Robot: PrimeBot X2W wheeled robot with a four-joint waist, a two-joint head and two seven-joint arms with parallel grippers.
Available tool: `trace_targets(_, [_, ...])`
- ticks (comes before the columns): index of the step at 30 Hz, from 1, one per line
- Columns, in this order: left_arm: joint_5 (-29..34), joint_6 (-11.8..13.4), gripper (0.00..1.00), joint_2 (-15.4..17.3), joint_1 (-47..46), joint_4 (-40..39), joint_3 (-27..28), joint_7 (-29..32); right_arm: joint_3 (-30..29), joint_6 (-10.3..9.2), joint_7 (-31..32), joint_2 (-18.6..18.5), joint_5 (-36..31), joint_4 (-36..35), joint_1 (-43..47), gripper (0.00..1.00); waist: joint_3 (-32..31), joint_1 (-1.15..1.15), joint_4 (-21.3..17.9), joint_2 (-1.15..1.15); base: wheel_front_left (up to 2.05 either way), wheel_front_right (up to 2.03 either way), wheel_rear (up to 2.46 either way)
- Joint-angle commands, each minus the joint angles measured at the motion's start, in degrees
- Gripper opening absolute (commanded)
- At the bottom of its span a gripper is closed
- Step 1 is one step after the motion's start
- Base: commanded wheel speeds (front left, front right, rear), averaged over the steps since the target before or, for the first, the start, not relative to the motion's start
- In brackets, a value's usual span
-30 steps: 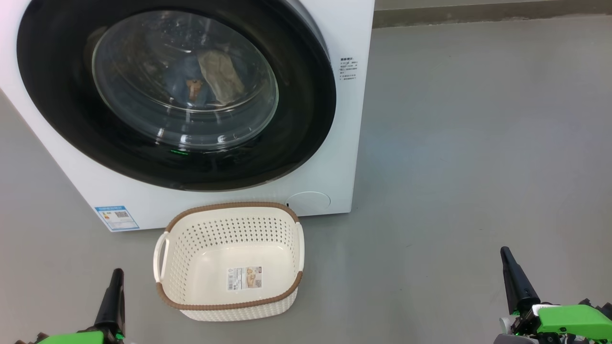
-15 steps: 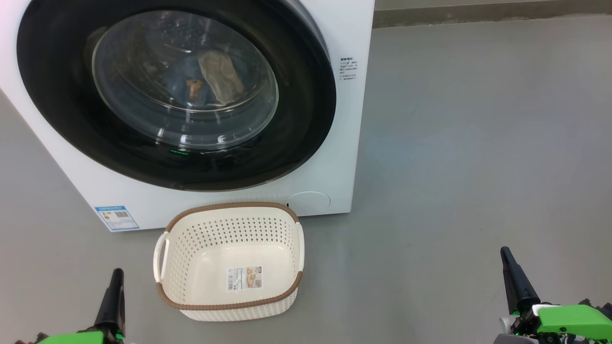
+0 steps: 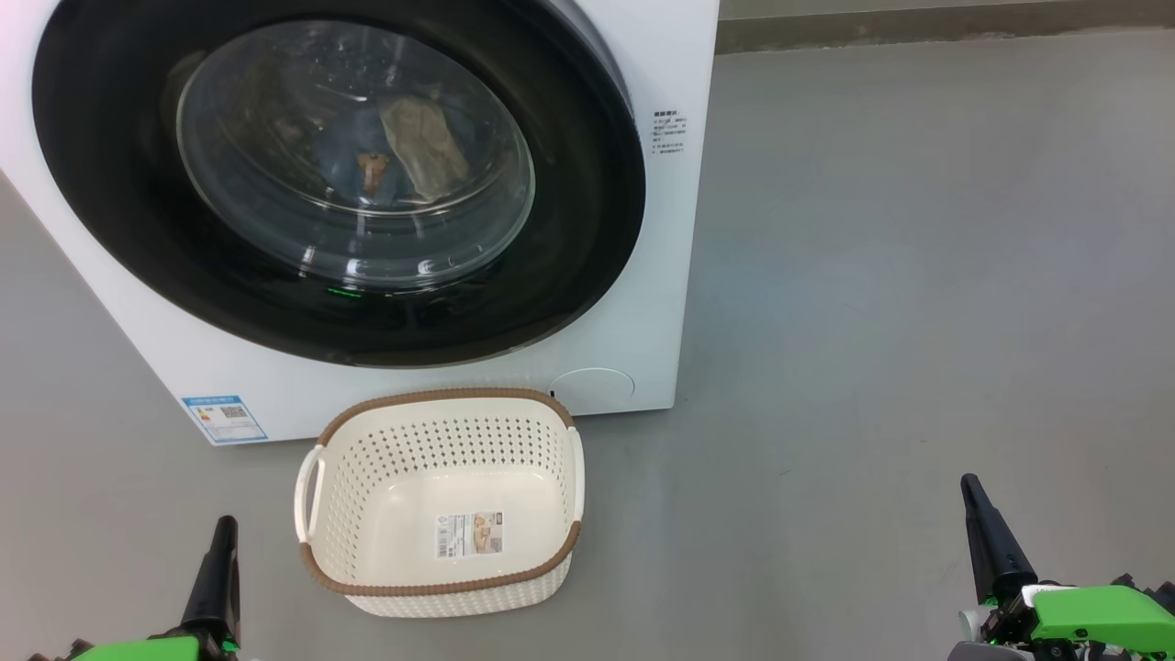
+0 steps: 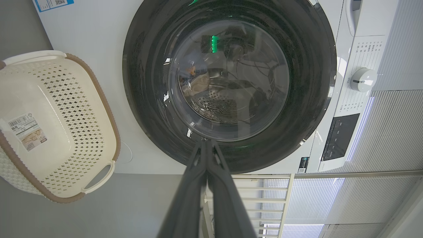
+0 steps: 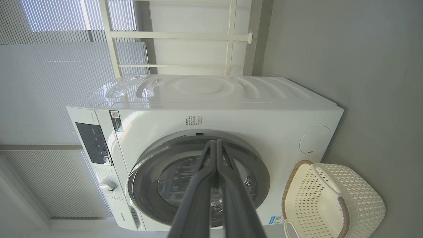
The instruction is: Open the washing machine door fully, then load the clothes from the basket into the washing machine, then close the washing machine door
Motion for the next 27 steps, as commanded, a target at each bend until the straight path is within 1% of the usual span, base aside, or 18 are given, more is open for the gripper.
trace_targets(1, [-0.15, -0.63, 0.0, 0.89, -2.25, -1.04, 1.92, 0.22, 1.26, 0.09, 0.47, -0.35, 0.16, -1.41, -2.34, 0.0, 0.0, 0.0, 0.0, 0.0, 0.0, 0.0, 0.0])
trace_targets(27, [-0.15, -0.63, 0.0, 0.89, -2.25, -1.04, 1.92, 0.23, 1.25, 0.09, 0.47, -0.34, 0.16, -1.41, -2.34, 0.0, 0.0, 0.0, 0.0, 0.0, 0.0, 0.0, 0.0])
